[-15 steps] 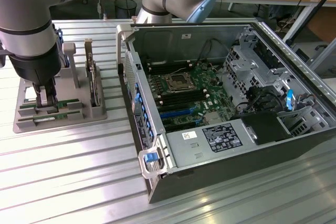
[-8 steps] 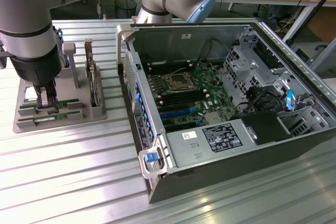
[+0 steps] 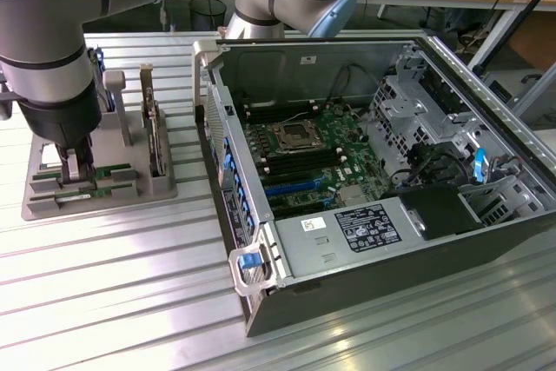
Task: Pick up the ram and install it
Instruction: 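Pick up the ram and move it above insertion slot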
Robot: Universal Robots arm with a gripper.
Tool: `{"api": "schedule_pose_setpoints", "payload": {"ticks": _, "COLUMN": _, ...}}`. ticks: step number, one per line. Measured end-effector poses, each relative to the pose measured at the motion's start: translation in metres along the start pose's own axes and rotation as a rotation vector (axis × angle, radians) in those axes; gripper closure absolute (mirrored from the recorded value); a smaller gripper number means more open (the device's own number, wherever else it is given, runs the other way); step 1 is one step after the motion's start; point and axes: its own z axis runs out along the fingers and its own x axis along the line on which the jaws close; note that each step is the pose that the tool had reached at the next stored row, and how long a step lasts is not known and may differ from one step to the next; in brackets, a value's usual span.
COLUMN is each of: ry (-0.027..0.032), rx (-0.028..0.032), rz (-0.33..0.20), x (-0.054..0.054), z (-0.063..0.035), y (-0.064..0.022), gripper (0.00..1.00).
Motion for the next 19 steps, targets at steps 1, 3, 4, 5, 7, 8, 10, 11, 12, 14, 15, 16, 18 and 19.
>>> {"api": "schedule_pose_setpoints", "payload": {"ticks": 1, "ry": 0.0, "rx": 0.0, "rz": 0.0, "x": 0.0, "z": 0.0014, "y": 0.0009, "gripper": 0.7}}
{"api": "schedule_pose_setpoints", "payload": {"ticks": 3, "ry": 0.0001, "rx": -0.0001, "rz": 0.0, "x": 0.0, "z": 0.0043, "y": 0.0024, "gripper": 0.7}}
{"api": "schedule_pose_setpoints", "payload": {"ticks": 4, "ry": 0.0, "rx": -0.0001, "rz": 0.0, "x": 0.0, "z": 0.0058, "y": 0.0027, "gripper": 0.7}}
{"api": "schedule_pose_setpoints", "payload": {"ticks": 5, "ry": 0.0001, "rx": -0.0001, "rz": 0.0, "x": 0.0, "z": 0.0086, "y": 0.0032, "gripper": 0.7}}
{"api": "schedule_pose_setpoints", "payload": {"ticks": 7, "ry": 0.0001, "rx": -0.0002, "rz": 0.0, "x": 0.0, "z": 0.0107, "y": 0.0035, "gripper": 0.7}}
{"api": "schedule_pose_setpoints", "payload": {"ticks": 8, "ry": 0.0001, "rx": -0.0002, "rz": 0.0, "x": 0.0, "z": 0.0121, "y": 0.0038, "gripper": 0.7}}
{"api": "schedule_pose_setpoints", "payload": {"ticks": 10, "ry": 0.0001, "rx": -0.0001, "rz": 0.0, "x": 0.0, "z": 0.0159, "y": 0.0044, "gripper": 0.7}}
{"api": "schedule_pose_setpoints", "payload": {"ticks": 11, "ry": 0.0, "rx": 0.0, "rz": 0.0, "x": 0.0, "z": 0.017, "y": 0.0046, "gripper": 0.7}}
{"api": "schedule_pose_setpoints", "payload": {"ticks": 12, "ry": 0.0, "rx": -0.0001, "rz": 0.0, "x": 0.0, "z": 0.018, "y": 0.0047, "gripper": 0.7}}
{"api": "schedule_pose_setpoints", "payload": {"ticks": 14, "ry": 0.0, "rx": 0.0, "rz": 0.0, "x": 0.0, "z": 0.0198, "y": 0.005, "gripper": 0.7}}
{"api": "schedule_pose_setpoints", "payload": {"ticks": 15, "ry": 0.0, "rx": 0.0, "rz": 0.0, "x": 0.0, "z": 0.0207, "y": 0.0051, "gripper": 0.7}}
{"api": "schedule_pose_setpoints", "payload": {"ticks": 16, "ry": 0.0001, "rx": -0.0001, "rz": 0.0, "x": 0.0, "z": 0.0208, "y": 0.0052, "gripper": 0.7}}
{"api": "schedule_pose_setpoints", "payload": {"ticks": 18, "ry": 0.0001, "rx": -0.0002, "rz": 0.0, "x": 0.0, "z": 0.0208, "y": 0.0052, "gripper": 0.7}}
{"api": "schedule_pose_setpoints", "payload": {"ticks": 19, "ry": 0.0001, "rx": -0.0001, "rz": 0.0, "x": 0.0, "z": 0.0208, "y": 0.0052, "gripper": 0.7}}
